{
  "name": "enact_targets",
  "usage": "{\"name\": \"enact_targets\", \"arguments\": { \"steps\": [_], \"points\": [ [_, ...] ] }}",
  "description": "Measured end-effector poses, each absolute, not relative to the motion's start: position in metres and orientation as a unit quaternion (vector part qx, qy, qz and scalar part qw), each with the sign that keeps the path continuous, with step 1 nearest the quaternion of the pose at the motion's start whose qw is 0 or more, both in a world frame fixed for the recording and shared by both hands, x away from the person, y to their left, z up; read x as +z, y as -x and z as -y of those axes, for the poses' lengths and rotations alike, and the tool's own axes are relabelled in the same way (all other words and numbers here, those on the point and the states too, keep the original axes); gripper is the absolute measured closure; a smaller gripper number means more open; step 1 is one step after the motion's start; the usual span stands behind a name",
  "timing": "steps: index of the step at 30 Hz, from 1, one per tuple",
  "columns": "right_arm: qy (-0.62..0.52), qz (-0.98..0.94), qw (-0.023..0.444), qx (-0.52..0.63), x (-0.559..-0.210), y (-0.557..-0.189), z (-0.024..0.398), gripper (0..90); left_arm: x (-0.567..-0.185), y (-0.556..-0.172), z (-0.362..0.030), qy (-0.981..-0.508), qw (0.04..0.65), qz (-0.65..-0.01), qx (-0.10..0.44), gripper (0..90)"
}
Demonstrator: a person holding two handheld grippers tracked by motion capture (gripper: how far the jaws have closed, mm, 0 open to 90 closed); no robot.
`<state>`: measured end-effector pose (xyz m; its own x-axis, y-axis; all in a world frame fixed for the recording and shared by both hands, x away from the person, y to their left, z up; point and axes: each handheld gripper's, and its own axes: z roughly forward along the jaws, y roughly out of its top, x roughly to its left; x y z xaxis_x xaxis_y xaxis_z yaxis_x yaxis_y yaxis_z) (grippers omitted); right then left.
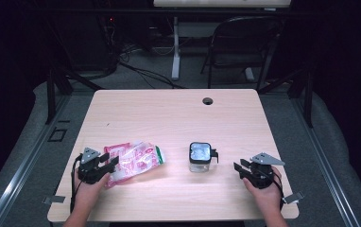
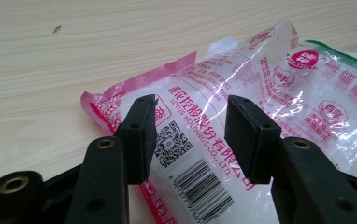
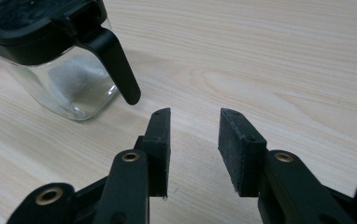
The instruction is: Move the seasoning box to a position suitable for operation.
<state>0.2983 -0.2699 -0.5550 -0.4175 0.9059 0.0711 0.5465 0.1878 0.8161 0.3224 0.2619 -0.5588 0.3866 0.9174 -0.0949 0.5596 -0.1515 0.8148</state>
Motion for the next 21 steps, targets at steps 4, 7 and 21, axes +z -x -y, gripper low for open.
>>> {"name": "enact_targets", "arguments": {
  "steps": [4,7,21],
  "points": [
    [-0.492,-0.738,0.220,0.406,-0.555,-0.299,0.267,64.5,-0.558,-0.322,-0.262,-0.727,0.410,-0.507,0.216,53.5],
    [-0.487,-0.743,0.219,0.402,-0.555,-0.300,0.263,65.9,-0.558,-0.321,-0.262,-0.725,0.412,-0.508,0.213,54.7],
    [-0.456,-0.766,0.202,0.406,-0.553,-0.316,0.227,64.6,-0.556,-0.310,-0.265,-0.718,0.417,-0.514,0.215,55.5]
  ]
}}
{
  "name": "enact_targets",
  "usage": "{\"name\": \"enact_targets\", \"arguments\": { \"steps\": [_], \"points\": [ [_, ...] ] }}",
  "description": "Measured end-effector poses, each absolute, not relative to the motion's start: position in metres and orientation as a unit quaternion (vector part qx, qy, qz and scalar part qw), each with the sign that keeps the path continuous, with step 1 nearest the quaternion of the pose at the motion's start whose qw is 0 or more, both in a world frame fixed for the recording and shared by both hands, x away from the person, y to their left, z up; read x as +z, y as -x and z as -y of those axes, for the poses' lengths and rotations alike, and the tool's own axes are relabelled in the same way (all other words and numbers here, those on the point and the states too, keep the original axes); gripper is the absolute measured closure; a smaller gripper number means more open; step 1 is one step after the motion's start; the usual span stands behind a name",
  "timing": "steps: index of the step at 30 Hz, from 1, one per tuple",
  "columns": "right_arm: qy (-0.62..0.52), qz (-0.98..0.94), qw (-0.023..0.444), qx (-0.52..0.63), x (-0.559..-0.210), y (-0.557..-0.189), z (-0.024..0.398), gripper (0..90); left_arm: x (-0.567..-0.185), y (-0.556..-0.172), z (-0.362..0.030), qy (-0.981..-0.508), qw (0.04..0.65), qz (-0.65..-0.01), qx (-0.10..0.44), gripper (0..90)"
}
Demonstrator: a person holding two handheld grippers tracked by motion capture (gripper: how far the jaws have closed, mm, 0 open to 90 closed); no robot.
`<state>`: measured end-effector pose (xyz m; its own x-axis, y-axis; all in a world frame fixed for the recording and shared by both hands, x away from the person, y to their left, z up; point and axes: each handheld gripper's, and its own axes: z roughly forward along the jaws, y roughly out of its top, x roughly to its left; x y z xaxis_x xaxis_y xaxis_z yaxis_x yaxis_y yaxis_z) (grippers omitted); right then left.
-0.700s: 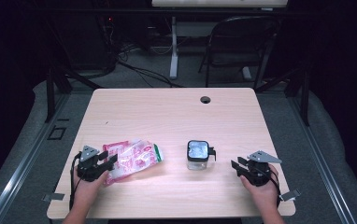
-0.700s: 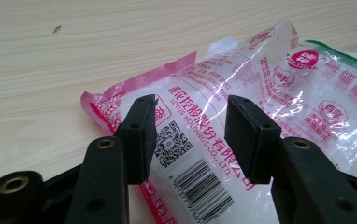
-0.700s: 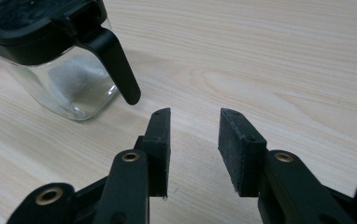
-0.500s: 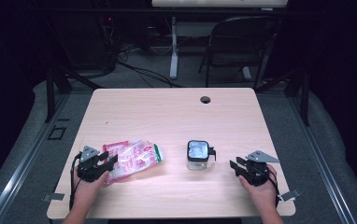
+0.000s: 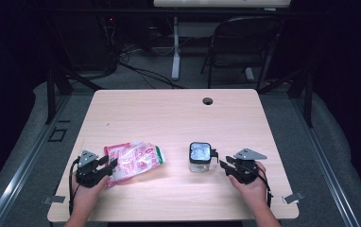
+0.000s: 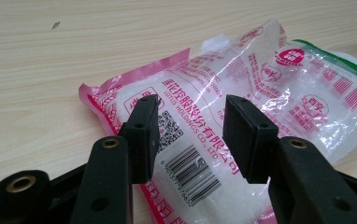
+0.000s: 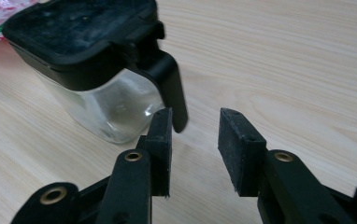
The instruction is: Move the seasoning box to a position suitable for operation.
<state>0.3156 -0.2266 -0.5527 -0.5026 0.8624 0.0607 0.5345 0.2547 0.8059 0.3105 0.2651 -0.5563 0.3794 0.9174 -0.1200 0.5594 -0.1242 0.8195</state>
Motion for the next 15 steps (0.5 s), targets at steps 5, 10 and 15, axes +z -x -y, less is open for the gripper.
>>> {"name": "enact_targets", "arguments": {
  "steps": [5,10,15],
  "points": [
    [-0.444,-0.779,0.203,0.394,-0.557,-0.324,0.211,63.7,-0.555,-0.303,-0.270,-0.714,0.415,-0.519,0.221,55.7],
    [-0.445,-0.782,0.215,0.381,-0.560,-0.332,0.203,63.4,-0.555,-0.295,-0.276,-0.707,0.413,-0.527,0.227,55.8],
    [-0.447,-0.779,0.221,0.379,-0.563,-0.340,0.199,66.6,-0.555,-0.290,-0.280,-0.703,0.412,-0.532,0.230,55.8]
  ]
}}
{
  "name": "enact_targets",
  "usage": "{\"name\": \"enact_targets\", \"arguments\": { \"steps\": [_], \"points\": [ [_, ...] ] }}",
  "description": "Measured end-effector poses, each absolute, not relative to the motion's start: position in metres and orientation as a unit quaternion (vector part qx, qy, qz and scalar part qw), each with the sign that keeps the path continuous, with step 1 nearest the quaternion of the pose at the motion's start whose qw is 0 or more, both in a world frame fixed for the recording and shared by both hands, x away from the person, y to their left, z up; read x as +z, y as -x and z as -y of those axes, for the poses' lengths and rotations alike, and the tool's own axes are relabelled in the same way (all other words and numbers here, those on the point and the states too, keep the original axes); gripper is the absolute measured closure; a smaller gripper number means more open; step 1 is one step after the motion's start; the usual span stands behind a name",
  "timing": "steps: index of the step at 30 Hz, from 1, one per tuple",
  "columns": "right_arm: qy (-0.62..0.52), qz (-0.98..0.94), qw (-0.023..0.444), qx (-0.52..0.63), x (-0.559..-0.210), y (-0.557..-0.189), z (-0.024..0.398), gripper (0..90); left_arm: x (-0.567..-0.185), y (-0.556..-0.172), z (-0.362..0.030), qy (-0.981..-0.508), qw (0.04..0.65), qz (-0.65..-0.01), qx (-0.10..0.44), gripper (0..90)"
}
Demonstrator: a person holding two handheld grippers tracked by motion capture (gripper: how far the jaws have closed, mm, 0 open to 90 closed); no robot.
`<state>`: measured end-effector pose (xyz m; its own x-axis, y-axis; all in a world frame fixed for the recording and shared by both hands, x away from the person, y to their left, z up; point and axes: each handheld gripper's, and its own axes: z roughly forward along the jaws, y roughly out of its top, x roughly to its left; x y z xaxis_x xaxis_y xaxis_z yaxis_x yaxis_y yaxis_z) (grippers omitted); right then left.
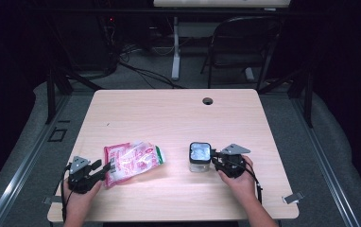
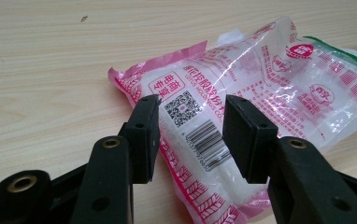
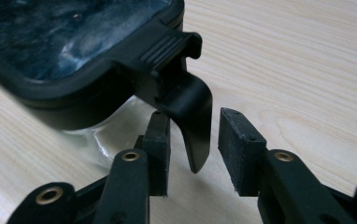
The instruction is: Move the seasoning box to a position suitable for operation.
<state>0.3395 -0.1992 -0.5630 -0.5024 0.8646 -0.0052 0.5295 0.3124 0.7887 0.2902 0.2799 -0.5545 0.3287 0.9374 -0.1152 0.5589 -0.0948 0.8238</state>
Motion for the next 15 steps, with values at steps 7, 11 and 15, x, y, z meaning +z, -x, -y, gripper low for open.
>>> {"name": "enact_targets", "arguments": {
  "steps": [7,11,15],
  "points": [
    [-0.441,-0.783,0.220,0.379,-0.5625,-0.3410,0.1991,75.3,-0.5548,-0.2907,-0.2797,-0.703,0.412,-0.533,0.229,55.8],
    [-0.433,-0.789,0.228,0.373,-0.5622,-0.3395,0.1985,76.2,-0.5548,-0.2925,-0.2759,-0.706,0.413,-0.527,0.230,55.9],
    [-0.424,-0.792,0.234,0.371,-0.5623,-0.3376,0.1973,76.8,-0.5550,-0.2953,-0.2728,-0.710,0.413,-0.523,0.229,55.8]
  ]
}}
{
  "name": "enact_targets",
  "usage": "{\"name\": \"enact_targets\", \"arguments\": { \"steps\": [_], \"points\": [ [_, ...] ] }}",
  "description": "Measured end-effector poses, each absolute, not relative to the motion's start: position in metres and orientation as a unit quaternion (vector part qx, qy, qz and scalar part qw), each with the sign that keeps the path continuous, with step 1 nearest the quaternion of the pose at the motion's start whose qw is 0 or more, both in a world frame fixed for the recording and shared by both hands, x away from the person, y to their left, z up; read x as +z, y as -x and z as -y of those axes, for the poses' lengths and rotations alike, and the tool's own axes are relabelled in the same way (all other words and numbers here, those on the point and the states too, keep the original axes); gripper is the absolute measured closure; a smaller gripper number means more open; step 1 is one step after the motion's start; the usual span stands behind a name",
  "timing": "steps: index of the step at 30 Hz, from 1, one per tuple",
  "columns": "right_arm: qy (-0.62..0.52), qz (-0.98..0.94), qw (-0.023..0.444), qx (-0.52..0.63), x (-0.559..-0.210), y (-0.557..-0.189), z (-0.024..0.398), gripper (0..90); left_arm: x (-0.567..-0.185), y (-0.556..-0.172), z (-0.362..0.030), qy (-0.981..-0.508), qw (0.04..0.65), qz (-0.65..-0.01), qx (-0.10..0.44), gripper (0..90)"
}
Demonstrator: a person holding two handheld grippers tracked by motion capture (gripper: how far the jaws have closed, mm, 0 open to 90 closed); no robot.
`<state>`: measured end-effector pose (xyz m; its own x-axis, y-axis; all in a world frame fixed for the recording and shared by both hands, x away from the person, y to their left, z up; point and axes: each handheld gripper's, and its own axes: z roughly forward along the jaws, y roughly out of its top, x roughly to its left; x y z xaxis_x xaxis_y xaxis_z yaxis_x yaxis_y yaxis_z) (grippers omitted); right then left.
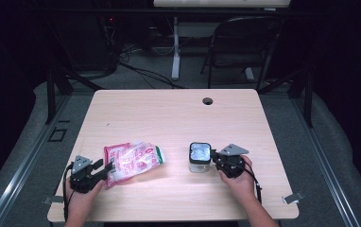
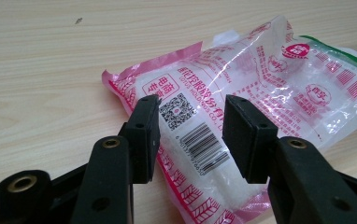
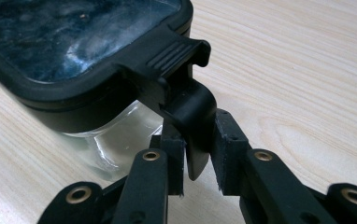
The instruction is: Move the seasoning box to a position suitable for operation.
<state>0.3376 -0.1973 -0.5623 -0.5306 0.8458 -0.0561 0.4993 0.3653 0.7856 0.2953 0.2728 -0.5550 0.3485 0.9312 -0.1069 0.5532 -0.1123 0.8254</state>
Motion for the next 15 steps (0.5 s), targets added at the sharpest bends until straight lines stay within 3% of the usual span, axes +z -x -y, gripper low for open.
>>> {"name": "enact_targets", "arguments": {
  "steps": [15],
  "points": [
    [-0.371,-0.822,0.210,0.378,-0.561,-0.320,0.184,77.2,-0.551,-0.297,-0.259,-0.718,0.424,-0.505,0.223,55.7]
  ]
}}
